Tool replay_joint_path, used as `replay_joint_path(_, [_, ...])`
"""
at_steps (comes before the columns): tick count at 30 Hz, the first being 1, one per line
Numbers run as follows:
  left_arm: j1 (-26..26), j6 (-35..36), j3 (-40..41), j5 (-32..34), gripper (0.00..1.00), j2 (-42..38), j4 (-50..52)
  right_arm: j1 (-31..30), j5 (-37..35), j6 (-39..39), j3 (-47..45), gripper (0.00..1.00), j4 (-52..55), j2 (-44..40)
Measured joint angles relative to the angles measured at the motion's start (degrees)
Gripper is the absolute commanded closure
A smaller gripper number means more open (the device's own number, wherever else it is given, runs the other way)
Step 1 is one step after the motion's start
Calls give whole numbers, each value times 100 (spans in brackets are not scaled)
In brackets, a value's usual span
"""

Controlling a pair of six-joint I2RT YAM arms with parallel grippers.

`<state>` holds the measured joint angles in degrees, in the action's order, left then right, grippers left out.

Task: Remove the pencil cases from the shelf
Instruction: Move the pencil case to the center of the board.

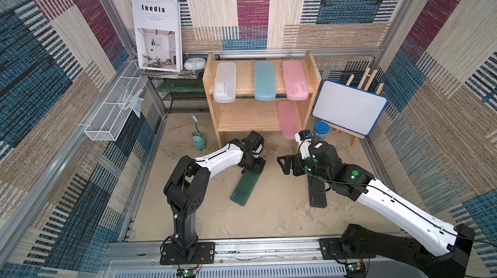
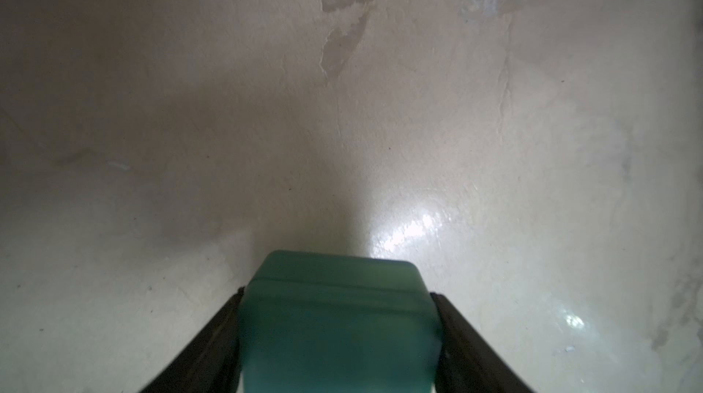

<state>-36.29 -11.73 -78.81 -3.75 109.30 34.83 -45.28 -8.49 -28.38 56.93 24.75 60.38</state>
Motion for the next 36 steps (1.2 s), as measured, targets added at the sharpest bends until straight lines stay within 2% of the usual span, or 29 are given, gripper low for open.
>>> replay_joint_path(5, [-24,-24,129,448,1,-245,238,0,153,-87,-129,1,-63,-17])
replay_joint_path(6, [-20,-9,210,566,0,-354,284,0,179,-96,-138,1,-79,-15])
replay_joint_path(10, [-31,37,601,855,0,-667,431,0,280,-103,-131,1,-203,79])
replay_joint_path(18, [-232,37,1397,887,0,-1003,343,-7,431,-236,-210,1,-339,120])
replay_joint_path(26, [-341,33,1801,387,0,-1189,144,-22,474,-323,-232,1,-363,109])
replay_joint_path(36, [-525,-142,1845,35,2,-1019,109,-33,472,-378,-315,1,-361,35])
